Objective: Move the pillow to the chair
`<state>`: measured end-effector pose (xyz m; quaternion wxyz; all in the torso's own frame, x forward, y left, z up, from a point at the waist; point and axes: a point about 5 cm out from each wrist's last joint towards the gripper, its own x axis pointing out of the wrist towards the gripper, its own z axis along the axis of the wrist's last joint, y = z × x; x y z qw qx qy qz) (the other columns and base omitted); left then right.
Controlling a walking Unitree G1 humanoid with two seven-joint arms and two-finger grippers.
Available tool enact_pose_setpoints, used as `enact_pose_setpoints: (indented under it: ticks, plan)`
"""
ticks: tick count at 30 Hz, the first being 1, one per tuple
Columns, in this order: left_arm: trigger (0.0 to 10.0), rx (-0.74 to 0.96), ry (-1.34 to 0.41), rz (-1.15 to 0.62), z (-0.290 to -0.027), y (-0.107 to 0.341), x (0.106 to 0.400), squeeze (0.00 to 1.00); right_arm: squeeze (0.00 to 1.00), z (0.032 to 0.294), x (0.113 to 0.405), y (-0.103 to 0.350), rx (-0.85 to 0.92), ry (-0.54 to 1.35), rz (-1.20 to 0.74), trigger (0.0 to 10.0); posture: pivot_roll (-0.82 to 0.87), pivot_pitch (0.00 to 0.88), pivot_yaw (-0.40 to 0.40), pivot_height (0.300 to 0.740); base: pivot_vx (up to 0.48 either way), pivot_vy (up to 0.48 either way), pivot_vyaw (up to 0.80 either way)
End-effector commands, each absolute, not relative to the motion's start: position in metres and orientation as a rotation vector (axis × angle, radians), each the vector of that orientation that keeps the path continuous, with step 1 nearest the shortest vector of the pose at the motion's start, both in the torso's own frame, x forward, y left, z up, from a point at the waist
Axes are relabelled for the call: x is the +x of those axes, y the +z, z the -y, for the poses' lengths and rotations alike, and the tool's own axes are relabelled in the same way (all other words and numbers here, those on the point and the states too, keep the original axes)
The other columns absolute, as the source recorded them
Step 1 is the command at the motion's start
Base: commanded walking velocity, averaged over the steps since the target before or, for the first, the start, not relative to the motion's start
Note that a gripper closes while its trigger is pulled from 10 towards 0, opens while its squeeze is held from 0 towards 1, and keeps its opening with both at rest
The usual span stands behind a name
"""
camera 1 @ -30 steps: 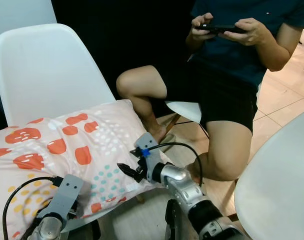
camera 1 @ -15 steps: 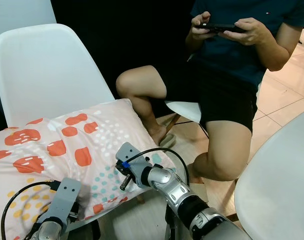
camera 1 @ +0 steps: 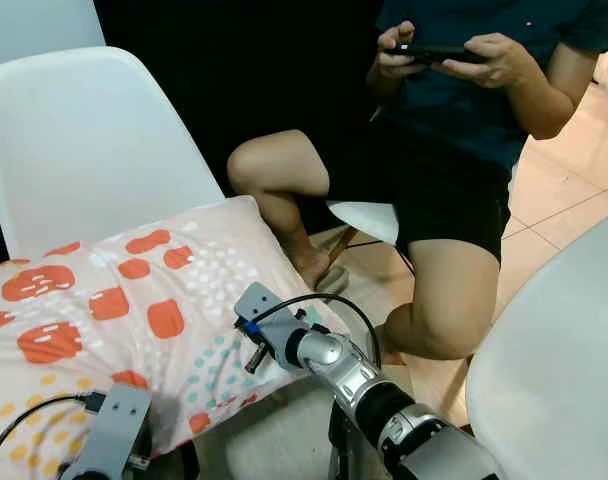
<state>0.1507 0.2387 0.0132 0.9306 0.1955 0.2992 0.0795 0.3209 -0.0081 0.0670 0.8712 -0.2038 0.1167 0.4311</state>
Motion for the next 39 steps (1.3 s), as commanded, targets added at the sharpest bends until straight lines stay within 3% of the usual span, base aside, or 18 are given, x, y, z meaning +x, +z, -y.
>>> enact_pose_setpoints:
  ticks: [1,7,17,19,20,23,27,29,30,34,38,39]
  plan:
    - [10.0,0.382,0.25,-0.728,-0.252,-0.004,0.13,0.0,0.0,0.001,0.318,0.066,-0.432,0.919,-0.244,0.0,0.01,0.129,-0.093,0.558,0.0,0.0,0.0]
    - [10.0,0.382,0.299,-0.883,-0.262,-0.032,0.096,0.0,0.0,-0.002,0.318,0.067,-0.431,0.922,-0.235,0.0,0.01,0.129,-0.094,0.558,0.0,0.0,0.0]
    - [10.0,0.328,0.437,-0.935,-0.271,-0.052,0.071,0.0,0.0,-0.002,0.32,0.07,-0.419,0.913,-0.226,0.0,0.01,0.124,-0.091,0.558,0.0,0.0,0.0]
    - [10.0,0.344,0.433,-0.903,-0.272,-0.052,0.072,0.0,0.0,-0.002,0.321,0.07,-0.418,0.912,-0.226,0.0,0.01,0.123,-0.093,0.558,0.0,0.0,0.0]
    - [10.0,0.287,0.407,-0.715,-0.269,-0.045,0.084,0.0,0.0,-0.001,0.321,0.07,-0.413,0.91,-0.226,0.0,0.01,0.121,-0.096,0.558,0.0,0.0,0.0]
    - [10.0,0.23,0.389,-0.557,-0.267,-0.034,0.095,0.0,0.0,-0.001,0.321,0.07,-0.41,0.911,-0.227,0.0,0.01,0.12,-0.099,0.558,0.0,0.0,0.0]
    - [10.0,0.201,0.387,-0.527,-0.272,-0.037,0.098,0.0,0.0,-0.001,0.321,0.069,-0.402,0.914,-0.231,0.0,0.01,0.116,-0.099,0.558,0.0,0.0,0.0]
    - [10.0,0.192,0.394,-0.543,-0.273,-0.041,0.097,0.0,0.0,-0.001,0.32,0.069,-0.38,0.916,-0.226,0.5,0.02,0.114,-0.101,0.558,0.0,0.0,0.0]
    - [10.0,0.188,0.39,-0.562,-0.274,-0.045,0.096,0.0,0.0,0.0,0.32,0.069,-0.355,0.911,-0.23,10.0,0.02,0.114,-0.101,0.558,0.0,0.0,0.0]
    - [10.0,0.183,0.358,-0.619,-0.273,-0.058,0.092,0.0,0.0,0.009,0.32,0.069,-0.252,0.888,-0.224,10.0,0.02,0.107,-0.104,0.558,0.0,0.0,0.0]
    - [10.0,0.178,0.362,-0.652,-0.271,-0.066,0.092,0.0,0.0,0.022,0.326,0.084,-0.043,0.837,-0.12,10.0,0.02,0.104,-0.102,0.558,0.0,0.0,0.0]
    - [10.0,0.184,0.355,-0.665,-0.269,-0.069,0.093,0.0,0.0,0.035,0.333,0.098,0.107,0.779,-0.061,10.0,0.02,0.103,-0.101,0.558,0.0,0.0,0.0]
